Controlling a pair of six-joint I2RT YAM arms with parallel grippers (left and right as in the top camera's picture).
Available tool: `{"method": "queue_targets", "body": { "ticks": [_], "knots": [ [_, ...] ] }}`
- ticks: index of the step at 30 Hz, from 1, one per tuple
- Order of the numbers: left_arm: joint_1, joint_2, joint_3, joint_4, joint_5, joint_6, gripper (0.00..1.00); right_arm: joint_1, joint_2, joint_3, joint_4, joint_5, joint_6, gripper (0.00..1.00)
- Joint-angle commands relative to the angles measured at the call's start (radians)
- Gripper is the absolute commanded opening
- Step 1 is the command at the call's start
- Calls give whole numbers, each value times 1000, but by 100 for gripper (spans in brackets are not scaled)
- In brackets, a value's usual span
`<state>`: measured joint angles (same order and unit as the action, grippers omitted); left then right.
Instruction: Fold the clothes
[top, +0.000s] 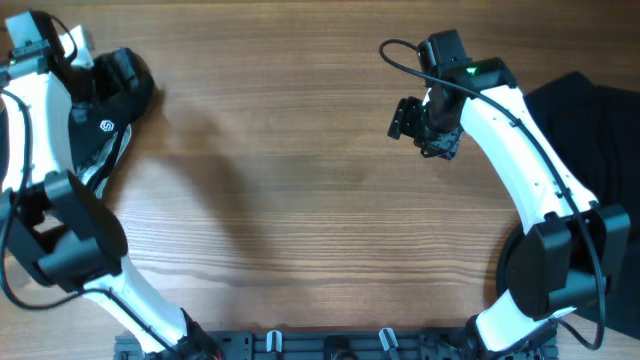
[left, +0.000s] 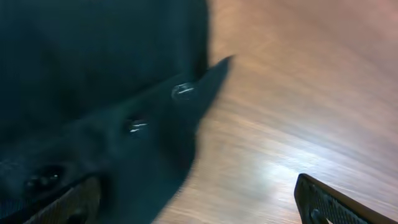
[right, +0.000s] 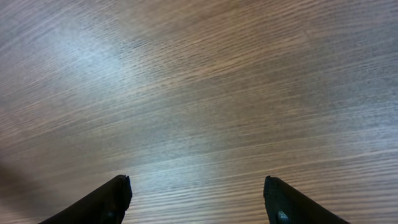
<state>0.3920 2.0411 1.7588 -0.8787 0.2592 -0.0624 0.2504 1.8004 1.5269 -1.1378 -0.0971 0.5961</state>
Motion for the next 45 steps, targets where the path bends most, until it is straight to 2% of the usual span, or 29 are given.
{"method": "queue_targets", "body": {
  "ticks": [1,5,10,12,17,21,29,32,36,38,41,42,45],
  "knots": [
    [118,35,-7,-38,-37,1,100,-3,-11,3,-8,-9,-18,73],
    [295,23,-6,-109,-48,-40,100,-3,-11,3,-7,-9,-17,73],
    [415,23,-7,-102,-49,-67,100,-3,-11,3,-7,-9,-18,73],
    [429,23,-7,-100,-43,-82,100,-3,-11,3,-8,-9,-17,73],
    [423,-53,-6,-78,191,-47,100,-3,-11,3,-5,-8,-17,73],
    [374,-130,-6,-56,216,-47,100,-3,-11,3,1,-9,-17,74],
    [243,-54,-9,-48,-69,-56,100,-3,-11,3,-7,-9,-17,74],
    [234,-1,-9,-50,-201,-124,100,-3,-11,3,-14,-9,-17,74],
    [234,11,-31,-29,-261,-156,100,-3,-11,3,-14,-9,-16,74],
    [230,20,-41,-16,-260,-155,92,-3,-11,3,-15,-10,-16,73],
    [230,45,-41,-19,-253,-155,59,-3,-11,3,-20,-10,-17,73],
    [230,45,-41,-19,-253,-155,54,-3,-11,3,-20,-10,-17,74],
    [254,39,-40,-32,-253,-155,21,-3,-11,3,-20,-9,-16,73]
  ]
}}
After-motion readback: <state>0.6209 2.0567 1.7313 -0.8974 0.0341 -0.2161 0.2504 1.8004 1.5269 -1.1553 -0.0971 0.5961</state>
